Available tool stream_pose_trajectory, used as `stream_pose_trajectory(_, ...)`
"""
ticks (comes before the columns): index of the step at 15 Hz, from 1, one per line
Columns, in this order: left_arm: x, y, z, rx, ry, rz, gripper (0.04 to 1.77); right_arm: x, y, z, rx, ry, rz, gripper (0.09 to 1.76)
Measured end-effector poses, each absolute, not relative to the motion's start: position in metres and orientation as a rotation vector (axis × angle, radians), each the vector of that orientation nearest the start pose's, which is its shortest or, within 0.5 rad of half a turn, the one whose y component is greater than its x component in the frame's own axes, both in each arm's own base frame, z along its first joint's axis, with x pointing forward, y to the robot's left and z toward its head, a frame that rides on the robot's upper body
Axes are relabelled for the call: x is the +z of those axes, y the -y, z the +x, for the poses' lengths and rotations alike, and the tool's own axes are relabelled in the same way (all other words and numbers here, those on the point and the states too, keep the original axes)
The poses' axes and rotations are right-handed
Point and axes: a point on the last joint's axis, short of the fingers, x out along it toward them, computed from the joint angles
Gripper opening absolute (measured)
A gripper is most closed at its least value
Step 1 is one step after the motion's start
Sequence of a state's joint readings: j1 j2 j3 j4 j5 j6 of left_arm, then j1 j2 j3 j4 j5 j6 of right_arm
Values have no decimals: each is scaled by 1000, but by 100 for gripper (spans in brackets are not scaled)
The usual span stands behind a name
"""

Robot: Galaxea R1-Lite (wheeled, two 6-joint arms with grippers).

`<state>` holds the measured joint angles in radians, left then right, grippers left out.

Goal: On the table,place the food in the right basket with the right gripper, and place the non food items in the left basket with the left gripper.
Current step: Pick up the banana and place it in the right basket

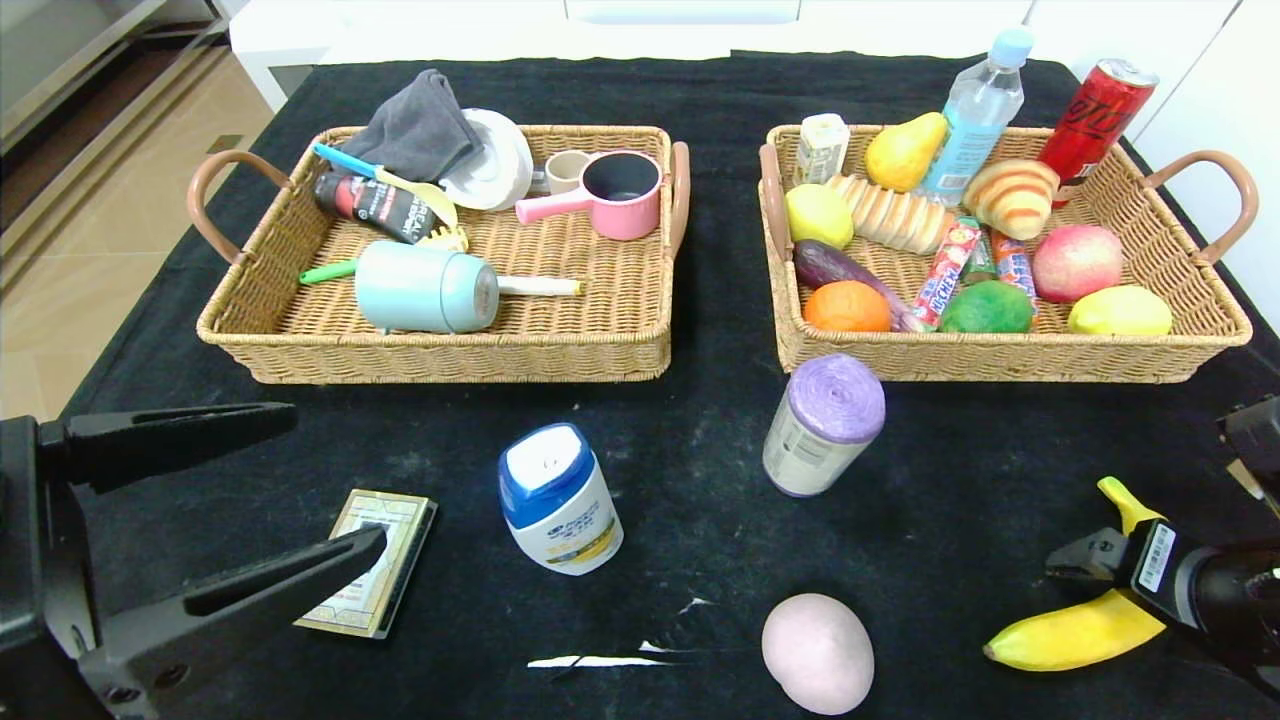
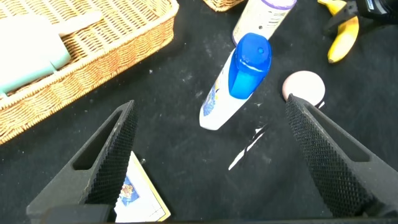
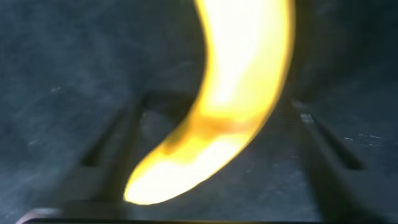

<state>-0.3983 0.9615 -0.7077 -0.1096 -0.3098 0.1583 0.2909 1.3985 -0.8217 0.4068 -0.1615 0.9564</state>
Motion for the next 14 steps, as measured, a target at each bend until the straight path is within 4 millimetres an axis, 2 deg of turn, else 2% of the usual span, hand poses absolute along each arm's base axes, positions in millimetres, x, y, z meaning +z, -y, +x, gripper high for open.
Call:
stream_pose_trajectory(3,260,52,105,-717,-92,158,172,177,-52,187,-347,-930,653,110)
stream_pose_trajectory(8,260,52,105,-719,-93,158,172,177,-53,188,-337,-929,649,72)
stream_pose_trajectory(14,260,52,105,-720,-94,158,172,177,-53,188,-338,-931,649,71)
